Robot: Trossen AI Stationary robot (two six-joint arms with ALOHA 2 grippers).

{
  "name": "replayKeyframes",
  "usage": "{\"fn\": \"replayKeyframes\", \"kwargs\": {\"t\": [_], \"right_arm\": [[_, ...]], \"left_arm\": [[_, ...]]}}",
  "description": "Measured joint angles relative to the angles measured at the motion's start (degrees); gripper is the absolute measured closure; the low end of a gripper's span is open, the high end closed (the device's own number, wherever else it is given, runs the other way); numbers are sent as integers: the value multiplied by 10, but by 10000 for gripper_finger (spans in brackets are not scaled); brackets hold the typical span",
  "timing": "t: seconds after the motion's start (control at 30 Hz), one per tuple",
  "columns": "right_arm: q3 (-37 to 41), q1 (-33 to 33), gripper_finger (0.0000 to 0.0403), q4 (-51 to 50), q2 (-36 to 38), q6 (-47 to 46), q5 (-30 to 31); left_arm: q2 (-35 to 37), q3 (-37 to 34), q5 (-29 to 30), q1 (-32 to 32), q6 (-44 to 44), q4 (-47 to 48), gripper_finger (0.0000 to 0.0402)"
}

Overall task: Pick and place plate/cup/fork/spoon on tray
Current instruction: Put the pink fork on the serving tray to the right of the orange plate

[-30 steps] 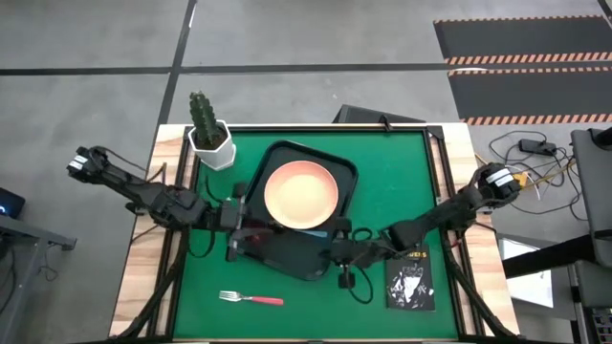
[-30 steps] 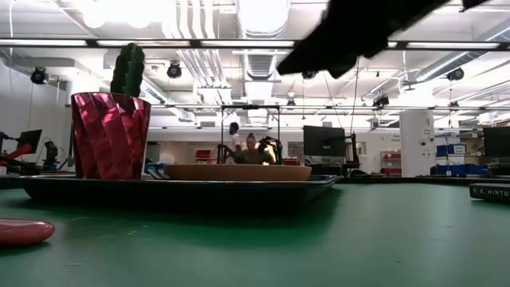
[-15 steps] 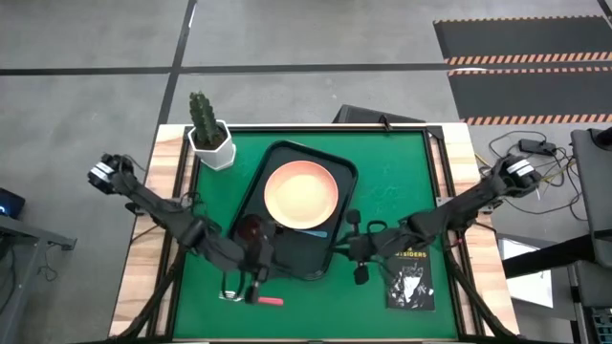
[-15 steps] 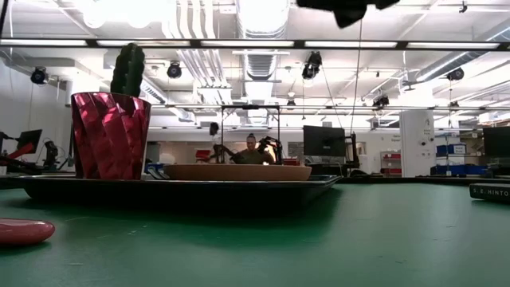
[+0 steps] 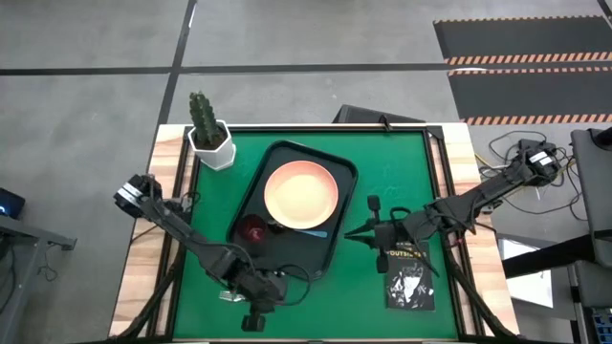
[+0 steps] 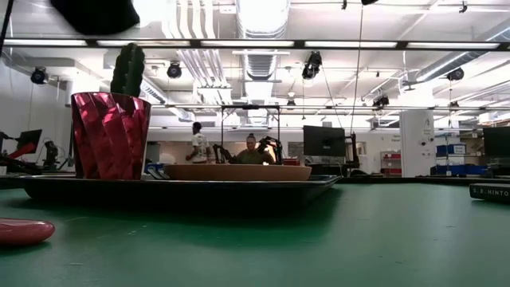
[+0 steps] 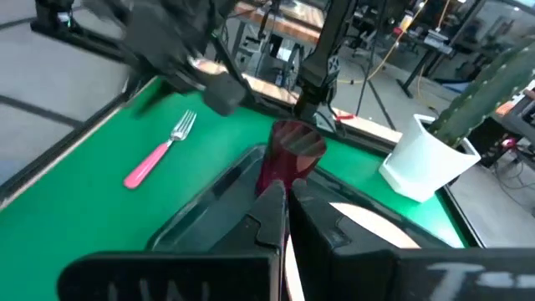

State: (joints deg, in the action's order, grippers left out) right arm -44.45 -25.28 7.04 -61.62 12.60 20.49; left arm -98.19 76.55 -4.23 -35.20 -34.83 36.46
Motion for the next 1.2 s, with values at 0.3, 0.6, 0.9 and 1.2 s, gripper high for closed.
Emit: {"fn": "replayKeyframes", "kwargs": {"t": [0.3, 0.6, 0.9, 1.2], "right_arm": [[0, 0, 394, -34, 10, 4, 1], [0, 0, 394, -38, 28, 22, 5], [0, 0, 394, -71, 52, 16, 5], [0, 0, 394, -76, 53, 9, 6]], "left_arm": [[-51, -38, 0, 0, -95, 45, 340], [-61, -38, -22, -17, -140, 44, 316], [-85, -41, 17, -27, -134, 40, 239], [-112, -42, 16, -29, -95, 38, 233]]}}
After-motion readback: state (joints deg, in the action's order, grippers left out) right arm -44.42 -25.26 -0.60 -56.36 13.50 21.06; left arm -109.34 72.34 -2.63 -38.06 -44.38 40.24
